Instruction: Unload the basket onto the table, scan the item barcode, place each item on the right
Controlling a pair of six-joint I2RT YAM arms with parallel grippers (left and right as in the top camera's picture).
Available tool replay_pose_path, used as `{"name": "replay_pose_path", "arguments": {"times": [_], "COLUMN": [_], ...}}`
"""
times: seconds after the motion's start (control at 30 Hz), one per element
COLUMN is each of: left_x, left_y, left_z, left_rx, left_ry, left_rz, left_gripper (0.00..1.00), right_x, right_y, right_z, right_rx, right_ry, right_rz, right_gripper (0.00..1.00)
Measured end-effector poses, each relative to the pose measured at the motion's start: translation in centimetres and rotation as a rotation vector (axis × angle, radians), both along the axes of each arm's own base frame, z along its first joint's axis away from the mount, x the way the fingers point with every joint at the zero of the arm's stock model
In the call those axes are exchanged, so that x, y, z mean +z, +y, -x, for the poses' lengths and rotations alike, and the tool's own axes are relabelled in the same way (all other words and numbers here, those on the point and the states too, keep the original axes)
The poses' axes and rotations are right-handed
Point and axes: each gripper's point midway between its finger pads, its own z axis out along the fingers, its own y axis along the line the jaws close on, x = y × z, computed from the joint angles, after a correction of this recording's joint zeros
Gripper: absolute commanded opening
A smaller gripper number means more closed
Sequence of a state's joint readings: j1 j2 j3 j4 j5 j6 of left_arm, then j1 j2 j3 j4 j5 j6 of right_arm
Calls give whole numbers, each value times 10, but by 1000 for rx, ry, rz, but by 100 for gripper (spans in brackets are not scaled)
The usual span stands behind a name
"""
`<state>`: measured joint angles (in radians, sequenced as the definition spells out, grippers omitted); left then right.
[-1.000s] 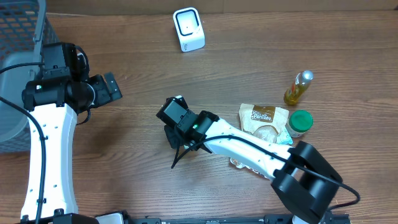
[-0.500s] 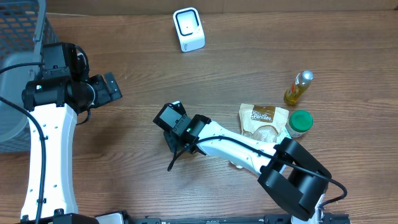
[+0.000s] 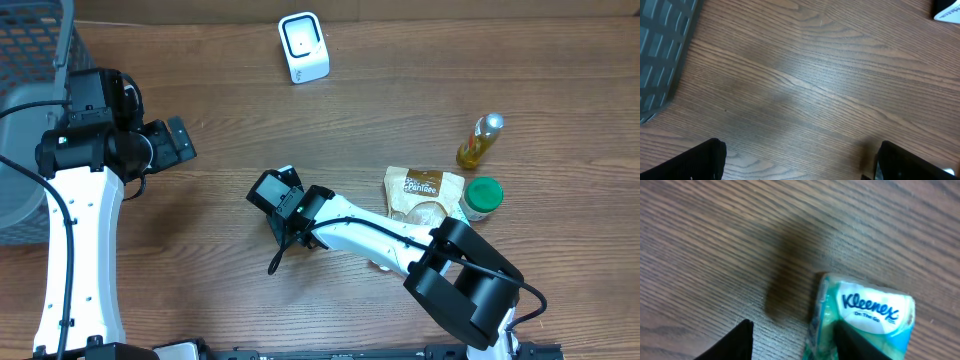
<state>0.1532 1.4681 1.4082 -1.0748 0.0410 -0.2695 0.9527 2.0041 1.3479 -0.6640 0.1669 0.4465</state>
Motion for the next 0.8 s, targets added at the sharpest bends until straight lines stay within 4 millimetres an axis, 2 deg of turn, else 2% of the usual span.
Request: {"name": "replay_pose_path", "arguments": {"times": [0.2, 0.43, 0.67, 0.8], "left_x": [0, 0, 0, 0], "left_y": [0, 0, 0, 0], "left_z": [0, 0, 0, 0], "left_rx": [0, 0, 0, 0], "left_ry": [0, 0, 0, 0], "left_rz": [0, 0, 0, 0], "left_gripper": [100, 99, 100, 100], "right_x": [6, 32, 27, 26], "right_y": [-2, 13, -3, -4], "right_z": [-1, -14, -3, -1], "right_rx": [1, -3, -5, -22], "right_ry": [-1, -39, 7, 17], "right_rz": [23, -14, 52, 56], "right_gripper": [58, 58, 53, 52]}}
